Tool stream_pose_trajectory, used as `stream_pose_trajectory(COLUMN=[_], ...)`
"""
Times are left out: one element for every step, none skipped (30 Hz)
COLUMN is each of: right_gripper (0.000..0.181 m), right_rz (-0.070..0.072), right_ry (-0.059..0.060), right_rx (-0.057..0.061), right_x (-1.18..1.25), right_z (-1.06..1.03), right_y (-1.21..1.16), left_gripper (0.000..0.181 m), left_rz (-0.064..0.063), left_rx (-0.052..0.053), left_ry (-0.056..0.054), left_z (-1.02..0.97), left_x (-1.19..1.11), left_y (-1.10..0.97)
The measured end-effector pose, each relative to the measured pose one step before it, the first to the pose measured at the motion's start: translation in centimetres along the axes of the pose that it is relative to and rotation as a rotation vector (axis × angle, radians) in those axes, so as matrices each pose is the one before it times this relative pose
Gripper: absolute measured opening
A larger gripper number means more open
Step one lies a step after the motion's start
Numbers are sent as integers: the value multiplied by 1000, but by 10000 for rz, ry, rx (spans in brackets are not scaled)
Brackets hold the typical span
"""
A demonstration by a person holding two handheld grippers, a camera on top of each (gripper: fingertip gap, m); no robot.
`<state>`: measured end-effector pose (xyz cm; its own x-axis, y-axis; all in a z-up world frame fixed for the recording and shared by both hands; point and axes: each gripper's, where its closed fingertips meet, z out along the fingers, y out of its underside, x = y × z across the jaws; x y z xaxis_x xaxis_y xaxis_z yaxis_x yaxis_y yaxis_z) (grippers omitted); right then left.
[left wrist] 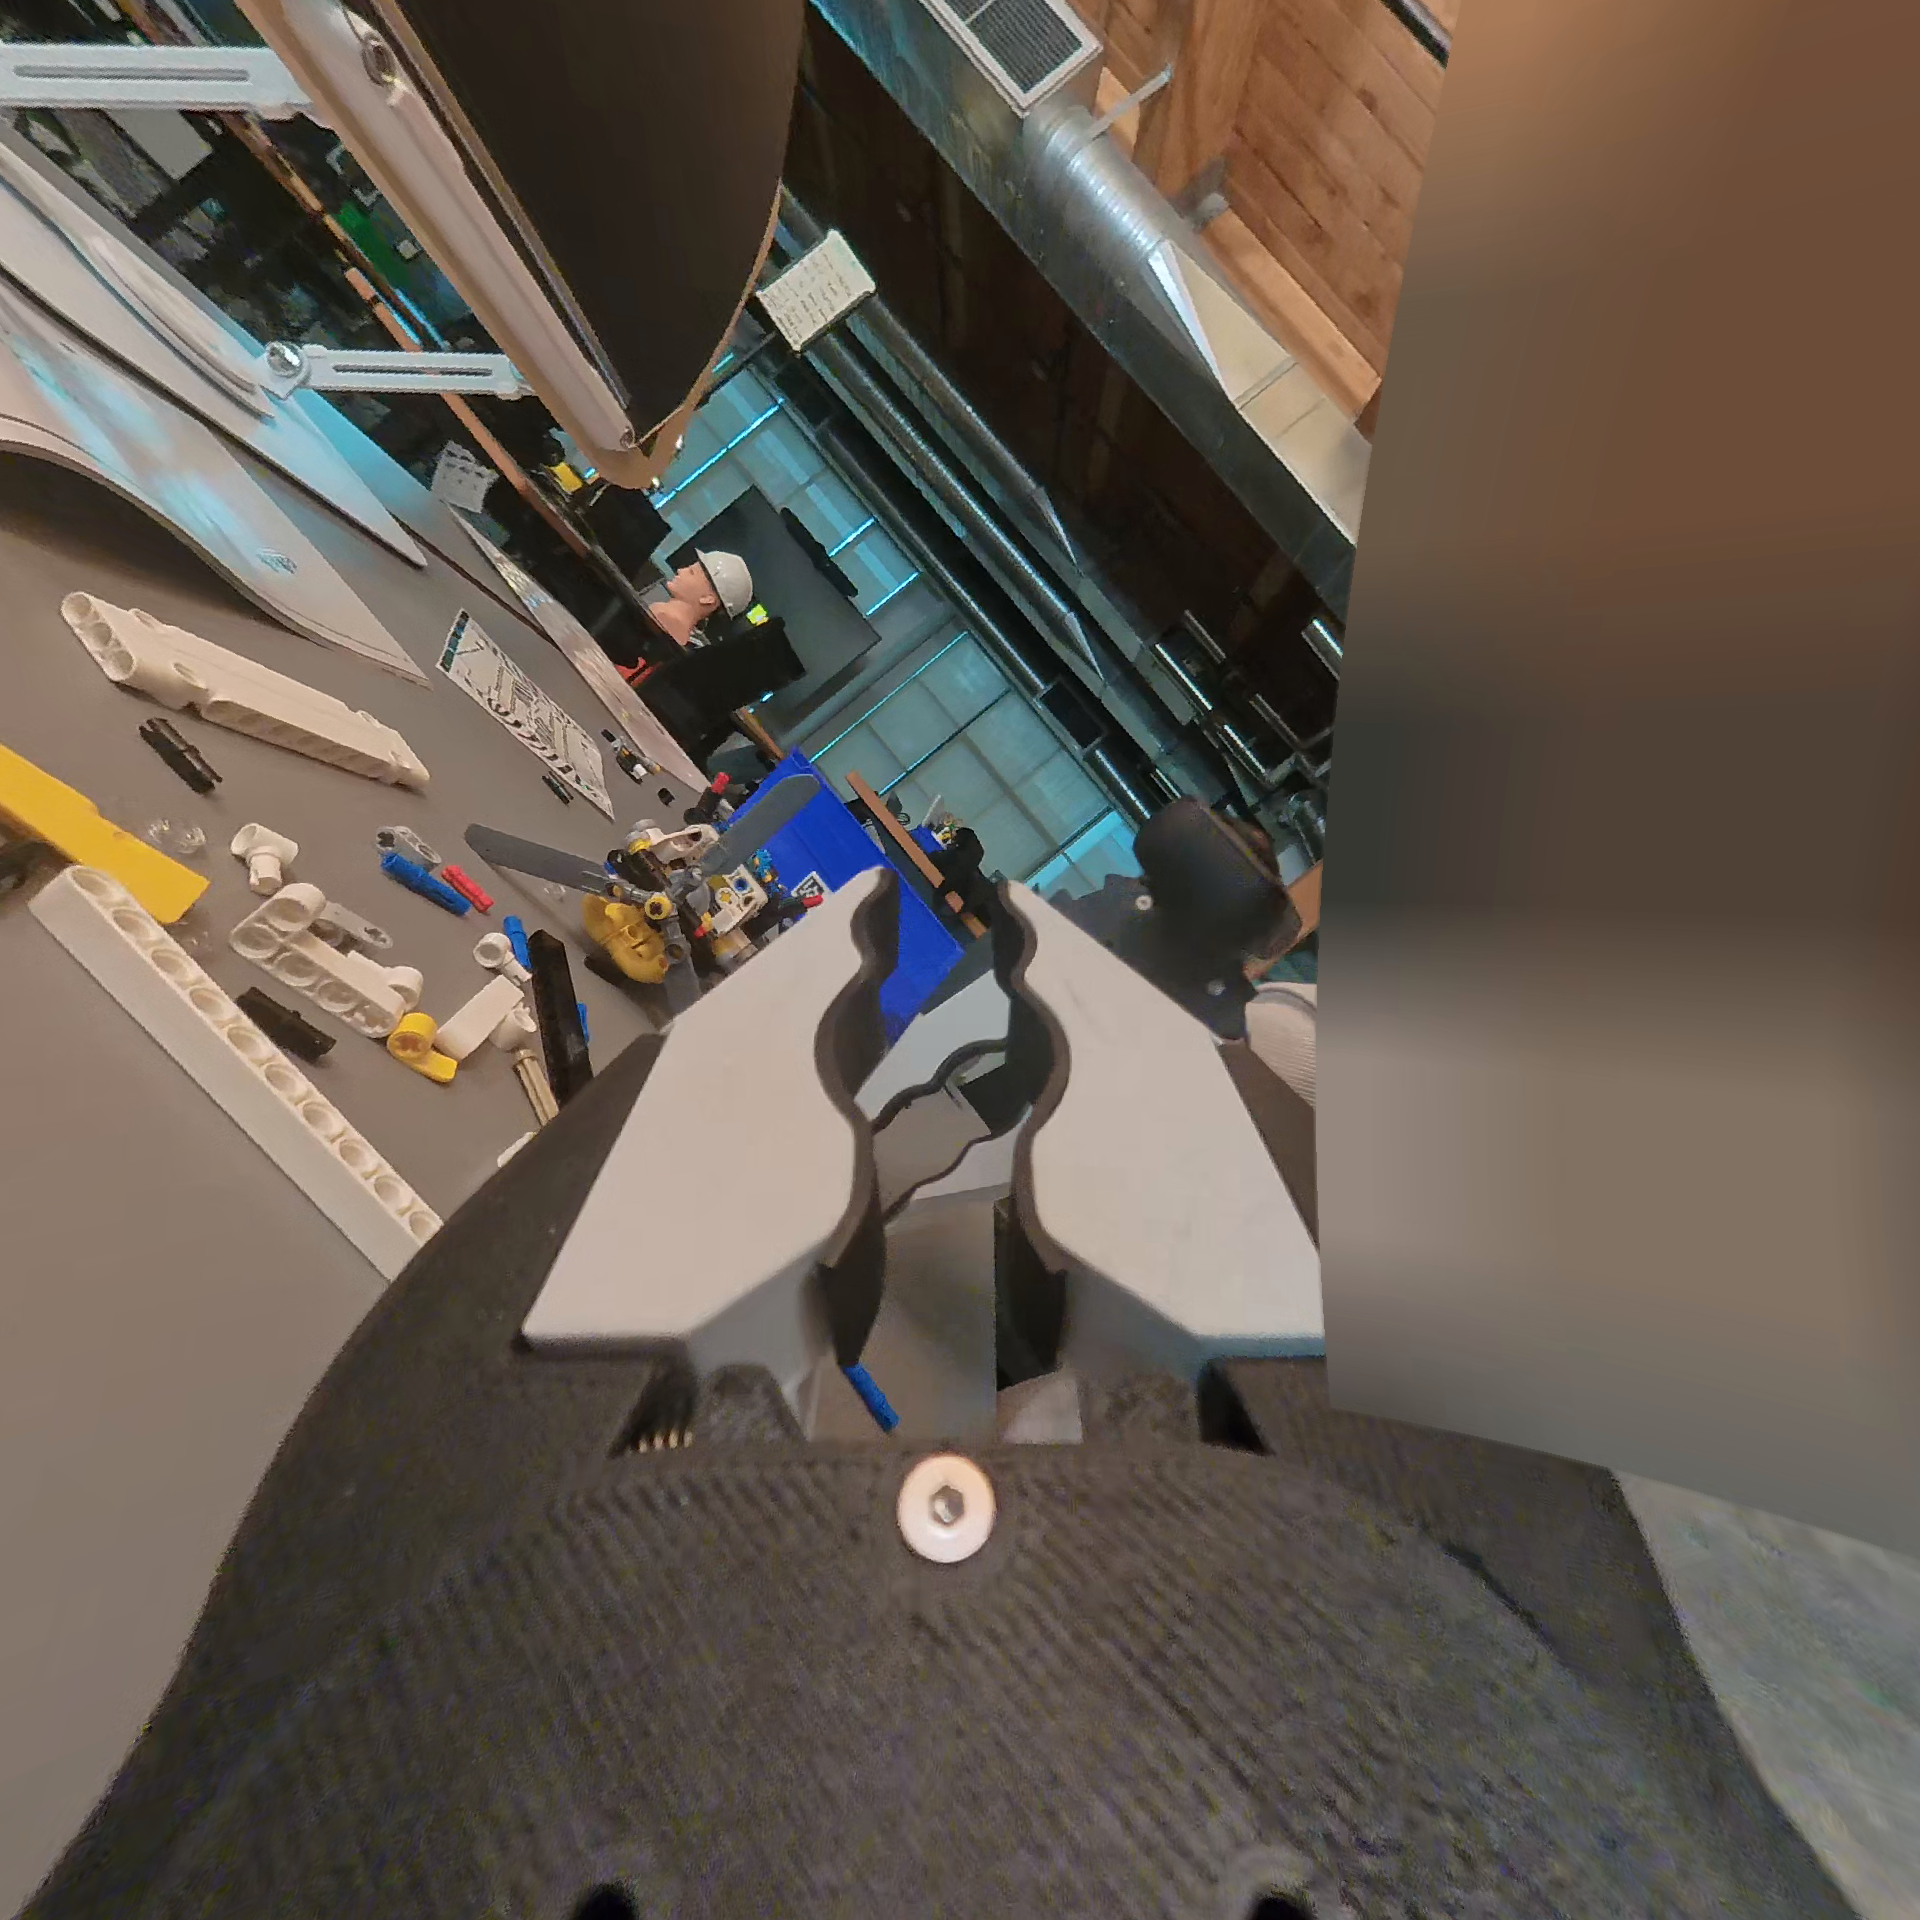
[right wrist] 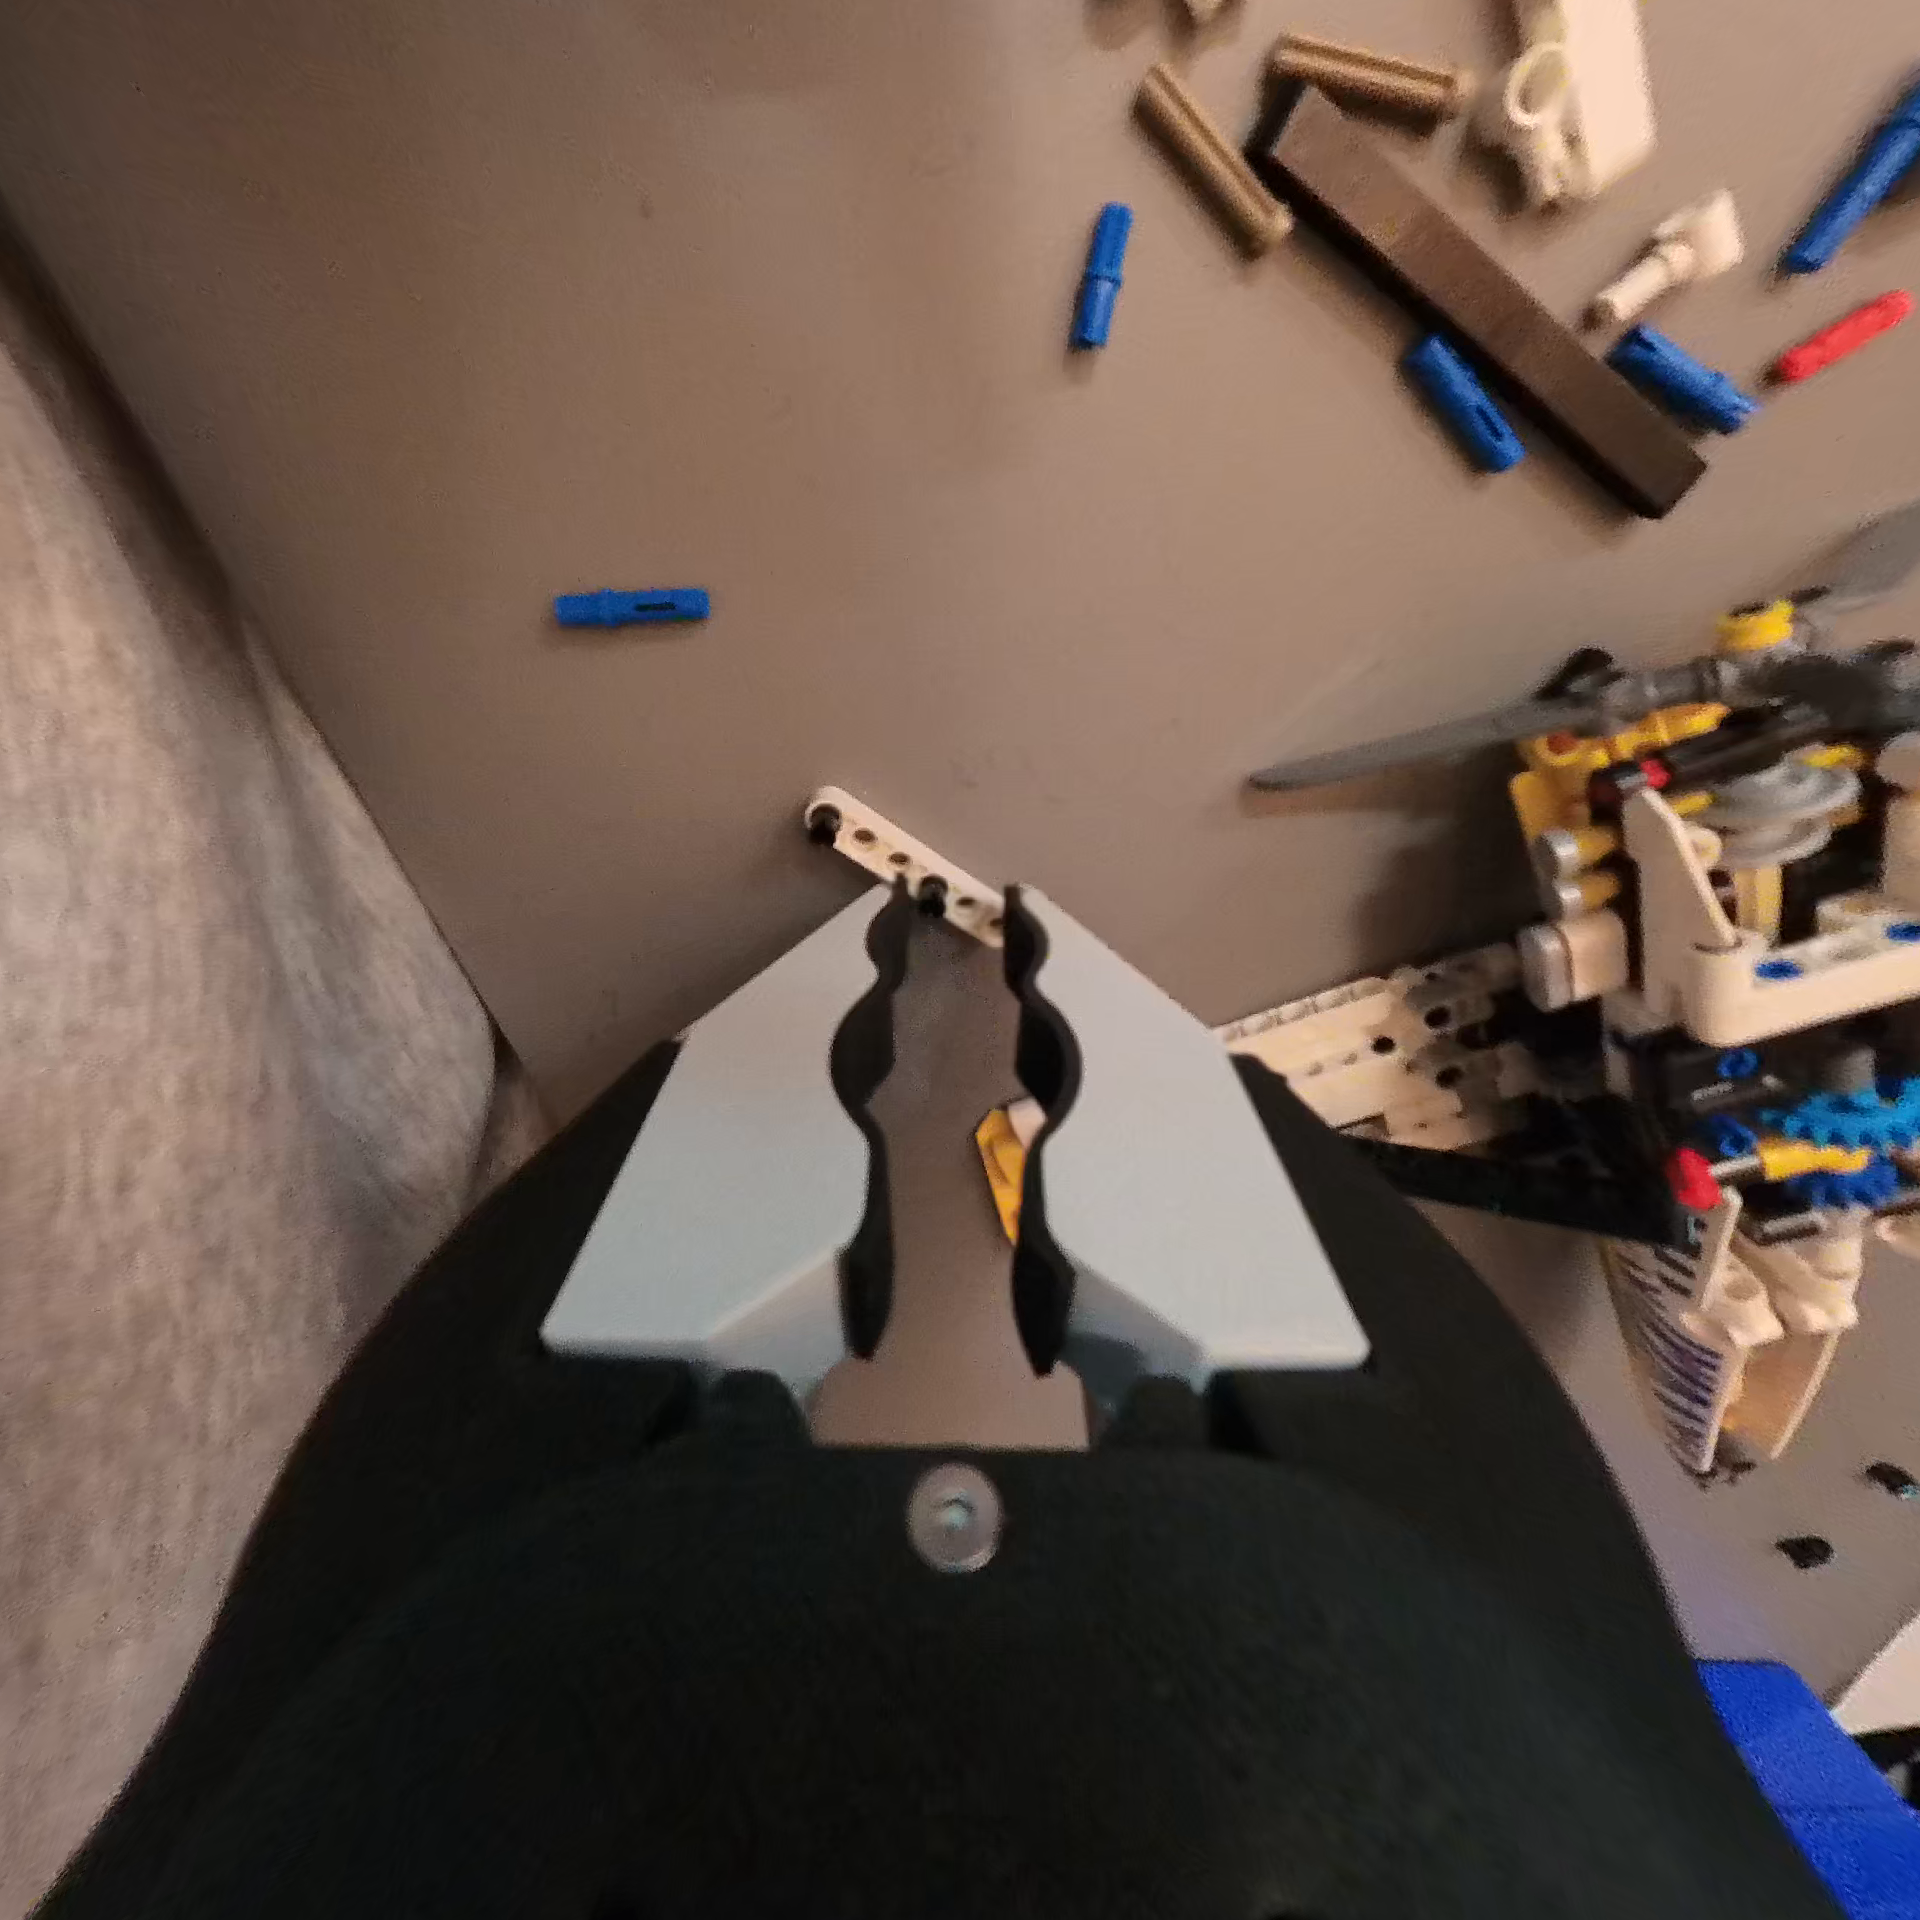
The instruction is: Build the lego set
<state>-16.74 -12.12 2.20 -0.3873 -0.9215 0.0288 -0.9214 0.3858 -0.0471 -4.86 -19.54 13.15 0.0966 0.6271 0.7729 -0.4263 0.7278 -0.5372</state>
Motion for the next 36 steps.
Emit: stream_pose_trajectory(right_gripper=[20,24,27,27,27,27,26,26,25,25,25,26,26,27,29,33,38,43,47,53,58,63,65,60,54,49,48,48,48,48,47,45,43,43,43,42], right_rz=[184,216,189,108,58,61,105,175,241,274,275,254,216,150,26,-112,-141,-13,221,505,718,823,850,764,615,429,242,147,234,82,81,109,78,-44,-149,-173], right_ry=[59,-4,41,87,163,207,182,151,103,93,155,211,269,345,467,686,863,806,594,420,228,70,-21,-101,-32,58,9,5,-26,-277,-144,-89,-142,-116,-11,37], right_rx=[175,233,244,222,204,221,299,419,532,625,677,694,695,630,486,299,179,194,311,440,548,619,636,572,414,296,246,178,158,314,457,373,200,86,34,-10], right_x=[41,-59,12,62,180,267,260,253,198,211,324,404,499,629,876,1310,1724,1767,1547,1356,1093,837,645,499,590,712,626,553,376,-123,-83,-115,-276,-308,-184,-132], right_z=[-151,-192,-220,-258,-303,-350,-398,-427,-444,-436,-434,-428,-404,-383,-351,-326,-284,-226,-128,-72,-6,14,20,31,48,48,52,-9,-161,-287,-351,-317,-216,-126,-52,18], right_y=[55,38,86,190,276,286,219,96,-3,-70,-59,-15,38,134,316,541,667,592,359,74,-152,-360,-396,-309,-48,183,281,306,-16,-429,-636,-461,-218,-90,-28,25], left_gripper=[14,15,15,16,17,17,17,17,17,18,18,20,25,33,35,36,38,41,46,51,59,70,88,103,108,105,100,94,88,85,80,72,74,84,88,93], left_rz=[112,143,168,196,222,235,262,291,313,341,361,377,450,558,611,642,704,695,708,748,669,491,402,197,45,-128,-274,-351,-311,-160,-9,91,26,-137,-157,-123], left_rx=[-71,-92,-105,-119,-119,-118,-122,-127,-139,-156,-167,-186,-203,-206,-162,-88,-59,1,137,214,215,198,111,-12,-110,-41,122,128,-54,-170,-218,-384,-498,-510,-548,-578], left_ry=[-56,-71,-72,-73,-102,-107,-72,-94,-136,-116,-108,-103,99,311,227,20,-158,-318,-301,-297,-257,-255,-283,-363,-248,-116,14,-36,-297,-380,-471,-737,-882,-705,-293,-17], left_z=[71,94,111,119,139,131,151,157,178,191,218,256,289,333,337,365,344,311,273,270,244,272,349,407,410,382,382,400,435,483,531,541,650,789,927,1029], left_x=[11,18,40,62,39,55,137,131,97,155,185,225,591,1016,926,618,328,41,34,52,128,139,36,-171,-93,-19,59,-97,-550,-689,-850,-1334,-1703,-1604,-1143,-804], left_y=[137,162,193,218,212,214,228,241,259,286,310,317,309,304,258,151,66,-59,-287,-417,-415,-349,-127,59,169,58,-183,-214,8,116,102,259,340,197,58,-145])
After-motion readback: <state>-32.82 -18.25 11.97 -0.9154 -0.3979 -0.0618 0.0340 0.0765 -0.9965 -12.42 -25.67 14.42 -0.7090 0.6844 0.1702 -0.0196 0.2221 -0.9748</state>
